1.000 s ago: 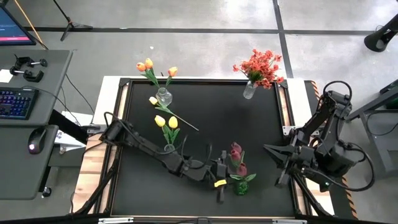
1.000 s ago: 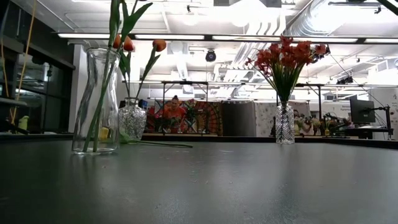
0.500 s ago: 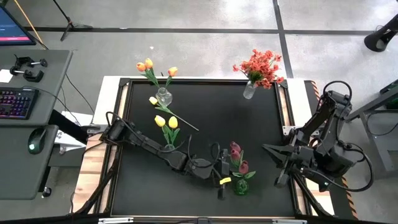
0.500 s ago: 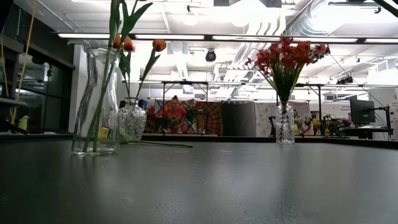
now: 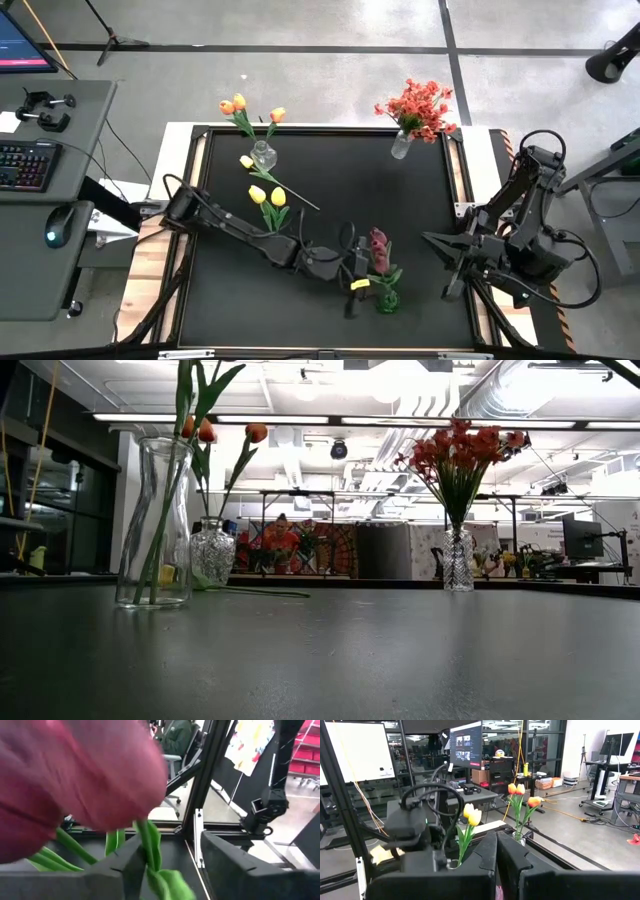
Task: Sort flowers into vase by color
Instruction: Put the dark red flower into the green vase
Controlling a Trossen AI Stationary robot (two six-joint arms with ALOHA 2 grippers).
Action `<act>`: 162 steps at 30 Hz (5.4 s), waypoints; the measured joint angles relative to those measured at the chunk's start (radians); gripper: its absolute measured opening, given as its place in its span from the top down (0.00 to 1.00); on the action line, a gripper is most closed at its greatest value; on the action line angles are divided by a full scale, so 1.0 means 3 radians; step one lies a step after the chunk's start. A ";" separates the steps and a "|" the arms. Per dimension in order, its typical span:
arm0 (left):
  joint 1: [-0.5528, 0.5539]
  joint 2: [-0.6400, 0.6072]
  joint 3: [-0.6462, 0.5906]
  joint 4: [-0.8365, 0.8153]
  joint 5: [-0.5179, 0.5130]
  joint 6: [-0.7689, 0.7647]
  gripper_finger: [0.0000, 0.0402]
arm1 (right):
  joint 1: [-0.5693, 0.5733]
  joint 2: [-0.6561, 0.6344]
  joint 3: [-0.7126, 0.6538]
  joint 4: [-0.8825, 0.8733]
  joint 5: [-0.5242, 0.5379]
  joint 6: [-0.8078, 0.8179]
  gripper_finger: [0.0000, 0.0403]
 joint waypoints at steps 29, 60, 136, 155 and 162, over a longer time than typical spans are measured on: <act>-0.0032 -0.0482 0.0003 -0.0386 -0.0098 0.0331 0.49 | -0.0019 -0.0003 0.0000 0.0024 -0.0025 -0.0006 1.00; -0.0411 -0.0698 0.0001 0.0070 -0.0657 0.1094 0.49 | -0.0019 -0.0004 0.0000 0.0023 -0.0094 0.0118 1.00; -0.0554 0.0130 0.0156 -0.3184 0.0617 -0.2220 0.61 | -0.0268 0.0135 0.0158 -0.1500 -0.0823 0.1396 0.53; -0.1543 -0.0584 0.0151 -0.3532 -0.1224 -0.2647 0.62 | -0.0932 0.0917 0.1285 -0.3707 -0.3129 0.2556 0.53; -0.1669 -0.0890 0.0154 -0.3530 -0.1917 -0.2676 0.62 | -0.1163 0.1697 0.2067 -0.4599 -0.3966 0.2367 0.53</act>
